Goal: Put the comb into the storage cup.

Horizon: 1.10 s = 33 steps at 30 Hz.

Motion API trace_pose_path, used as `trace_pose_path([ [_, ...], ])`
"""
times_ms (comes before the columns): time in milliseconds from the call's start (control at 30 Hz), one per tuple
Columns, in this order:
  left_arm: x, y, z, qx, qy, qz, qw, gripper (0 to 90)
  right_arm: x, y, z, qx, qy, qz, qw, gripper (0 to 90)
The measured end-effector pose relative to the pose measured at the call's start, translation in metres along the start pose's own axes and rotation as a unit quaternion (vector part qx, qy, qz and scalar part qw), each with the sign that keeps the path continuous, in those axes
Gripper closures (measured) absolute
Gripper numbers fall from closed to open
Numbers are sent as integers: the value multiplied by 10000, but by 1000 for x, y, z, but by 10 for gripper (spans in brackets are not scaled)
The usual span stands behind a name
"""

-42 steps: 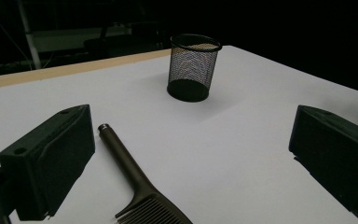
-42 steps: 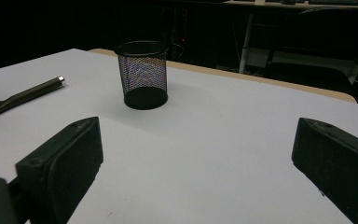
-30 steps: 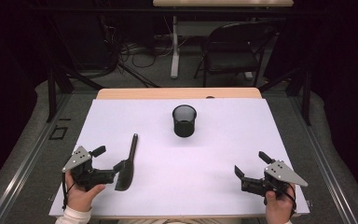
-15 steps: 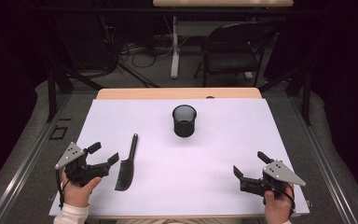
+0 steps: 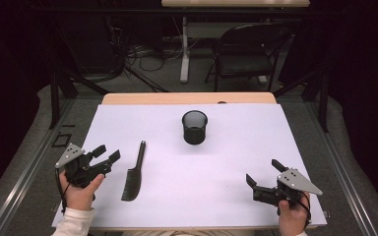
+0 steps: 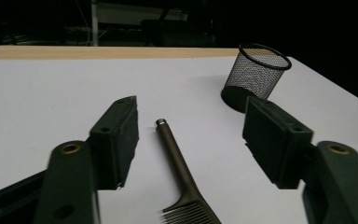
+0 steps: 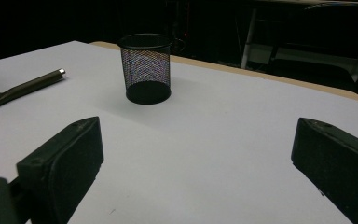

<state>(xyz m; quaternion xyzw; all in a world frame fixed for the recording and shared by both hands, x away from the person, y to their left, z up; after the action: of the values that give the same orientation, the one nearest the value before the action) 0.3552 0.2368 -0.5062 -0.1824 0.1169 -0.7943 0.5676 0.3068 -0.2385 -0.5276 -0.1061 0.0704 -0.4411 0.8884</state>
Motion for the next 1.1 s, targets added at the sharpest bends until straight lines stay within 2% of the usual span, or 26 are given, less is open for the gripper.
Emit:
trace_pose_path([
  [67, -1, 3, 1, -24, -15, 47, 10000, 393, 0, 0, 0, 5, -13, 5, 10000, 22],
  [133, -1, 6, 3, -133, -245, -7, 9996, 421, 0, 0, 0, 7, -20, 15, 10000, 22],
  [233, -2, 11, 7, -181, -336, 11, 9993, 428, 0, 1, 0, -11, -15, 43, 10000, 22],
  [500, 3, 25, 19, -180, -345, 85, 9992, 490, -2, 2, -1, -51, -3, 95, 9999, 23],
  [633, 4, 32, 21, -402, -511, 139, 9978, 542, -2, 2, -2, -37, 12, 95, 9999, 24],
  [800, 3, 40, 21, -582, -611, 218, 9962, 575, -2, 3, -2, -46, 11, 99, 9999, 25],
  [900, 0, 48, 20, -734, -770, 256, 9940, 609, -2, 3, -3, -60, 5, 114, 9999, 25],
  [1000, -2, 52, 20, -781, -785, 336, 9933, 657, -2, 4, -3, -48, 6, 113, 9999, 25],
  [1100, -3, 61, 17, -911, -823, 420, 9916, 708, -2, 3, -3, -81, 0, 124, 9999, 26],
])
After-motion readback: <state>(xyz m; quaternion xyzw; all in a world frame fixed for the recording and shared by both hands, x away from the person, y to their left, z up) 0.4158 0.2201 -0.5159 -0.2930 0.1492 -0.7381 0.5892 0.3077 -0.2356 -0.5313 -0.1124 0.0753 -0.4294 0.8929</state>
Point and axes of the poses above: each handheld gripper's, and its own axes: y roughly forward along the jaws, z roughly out of its top, x roughly to its right, the point moved 7 cm from there along y, roughly forward along the jaws, and after that the axes turned 11 degrees about z, right-handed, at the moved point
